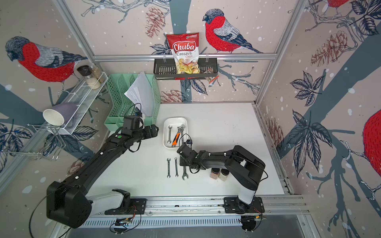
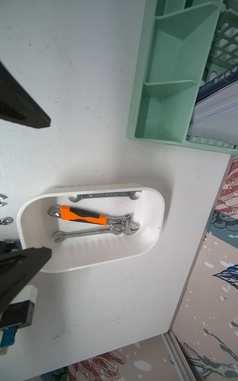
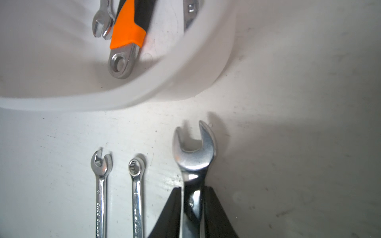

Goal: Take out the wrench from the storage box
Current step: Pick up the wrench from the storage box.

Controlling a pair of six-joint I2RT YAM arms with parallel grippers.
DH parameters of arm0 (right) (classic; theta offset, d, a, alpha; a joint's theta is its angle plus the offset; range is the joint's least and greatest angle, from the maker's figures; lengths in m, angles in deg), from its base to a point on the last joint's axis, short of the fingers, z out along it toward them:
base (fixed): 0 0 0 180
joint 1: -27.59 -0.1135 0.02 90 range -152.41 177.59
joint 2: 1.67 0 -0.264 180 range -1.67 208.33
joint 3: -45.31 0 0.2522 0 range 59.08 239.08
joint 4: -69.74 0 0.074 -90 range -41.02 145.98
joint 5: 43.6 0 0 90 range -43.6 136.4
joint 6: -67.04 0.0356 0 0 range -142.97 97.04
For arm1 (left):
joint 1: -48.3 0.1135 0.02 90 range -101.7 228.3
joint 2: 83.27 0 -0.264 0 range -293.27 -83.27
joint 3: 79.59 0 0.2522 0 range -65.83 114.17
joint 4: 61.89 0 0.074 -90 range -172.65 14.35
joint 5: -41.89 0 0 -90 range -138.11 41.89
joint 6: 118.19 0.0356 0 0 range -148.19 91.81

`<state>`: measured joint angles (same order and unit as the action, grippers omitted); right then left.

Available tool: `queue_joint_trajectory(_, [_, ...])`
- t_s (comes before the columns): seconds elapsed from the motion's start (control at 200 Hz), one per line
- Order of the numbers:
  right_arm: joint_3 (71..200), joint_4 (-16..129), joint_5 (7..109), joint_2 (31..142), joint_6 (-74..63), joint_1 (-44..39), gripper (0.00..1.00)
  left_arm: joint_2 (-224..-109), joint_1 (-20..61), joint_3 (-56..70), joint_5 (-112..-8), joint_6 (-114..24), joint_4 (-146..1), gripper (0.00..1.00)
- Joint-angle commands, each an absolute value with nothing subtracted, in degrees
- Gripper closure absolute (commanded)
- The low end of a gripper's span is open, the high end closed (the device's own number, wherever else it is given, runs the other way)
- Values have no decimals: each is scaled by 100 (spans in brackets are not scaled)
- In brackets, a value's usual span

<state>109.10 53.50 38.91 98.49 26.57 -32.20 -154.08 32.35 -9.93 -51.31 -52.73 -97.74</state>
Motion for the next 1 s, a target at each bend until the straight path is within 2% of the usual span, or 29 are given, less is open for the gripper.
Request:
queue_joint_trajectory(0.0, [10884,4590,3872,9855,2725,-3252,73,-15372,3238,-980,-5110,-5225,-9692,6])
queue_joint_trajectory(0.19, [10960,4497,3866,9730,2673,-3251,73,-15356,3233,-984,-5110,-5225,-9692,6])
queue_joint_trajectory(0.37, [11258,4207,3759,9116,2423,-3247,72,-15354,3230,-996,-5007,-5221,-9687,6])
queue_joint_trajectory(0.565, [11895,3893,3758,8869,2002,-2852,71,-15541,3266,-987,-4979,-5313,-9594,5])
queue_joint_trajectory(0.735, [12985,3654,4092,9505,1254,-2228,71,-15936,3366,-697,-5261,-5321,-9683,5])
queue_joint_trajectory(0.99, [15401,2548,4133,11426,114,-1812,71,-16211,3553,-618,-5330,-5260,-9668,6])
